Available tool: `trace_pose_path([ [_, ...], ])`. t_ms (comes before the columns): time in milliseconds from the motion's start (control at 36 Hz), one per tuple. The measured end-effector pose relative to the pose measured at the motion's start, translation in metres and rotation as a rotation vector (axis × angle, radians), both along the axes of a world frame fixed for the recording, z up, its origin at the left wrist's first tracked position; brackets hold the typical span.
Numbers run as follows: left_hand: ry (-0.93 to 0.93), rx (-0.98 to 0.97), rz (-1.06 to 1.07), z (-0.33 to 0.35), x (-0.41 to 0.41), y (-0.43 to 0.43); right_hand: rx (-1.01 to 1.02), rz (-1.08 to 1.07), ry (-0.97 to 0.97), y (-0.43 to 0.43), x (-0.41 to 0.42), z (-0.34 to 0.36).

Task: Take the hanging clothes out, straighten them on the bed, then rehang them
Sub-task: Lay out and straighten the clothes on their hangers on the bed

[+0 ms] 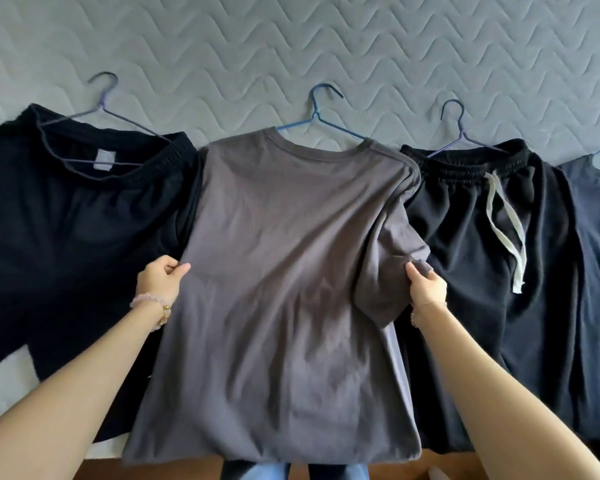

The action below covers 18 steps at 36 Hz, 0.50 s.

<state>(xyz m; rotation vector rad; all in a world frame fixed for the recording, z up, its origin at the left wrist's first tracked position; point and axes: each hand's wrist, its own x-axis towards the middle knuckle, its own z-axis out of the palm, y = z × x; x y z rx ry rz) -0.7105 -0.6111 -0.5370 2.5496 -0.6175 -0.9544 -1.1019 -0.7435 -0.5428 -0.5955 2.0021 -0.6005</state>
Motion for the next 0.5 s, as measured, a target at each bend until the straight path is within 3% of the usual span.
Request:
trace_pose_path([
  [139,0.016,0.062,-0.010,0.003,-0.001,-0.005,-0.189,0.063,0.201,-0.051,-0.044,0.027],
  [306,-0.019,0.117,0.009,-0.003,-0.007,-0.009,-0.312,-0.061,0.301,-0.105,-0.114,0.054],
  [389,-0.026,0.126,0.014,-0.004,-0.013,-0.011,-0.245,0.014,0.404,-0.110,-0.136,0.046],
  [500,-0.110,0.105,0.033,-0.003,-0.021,-0.013,0.033,0.176,0.459,-0.101,-0.136,0.031],
])
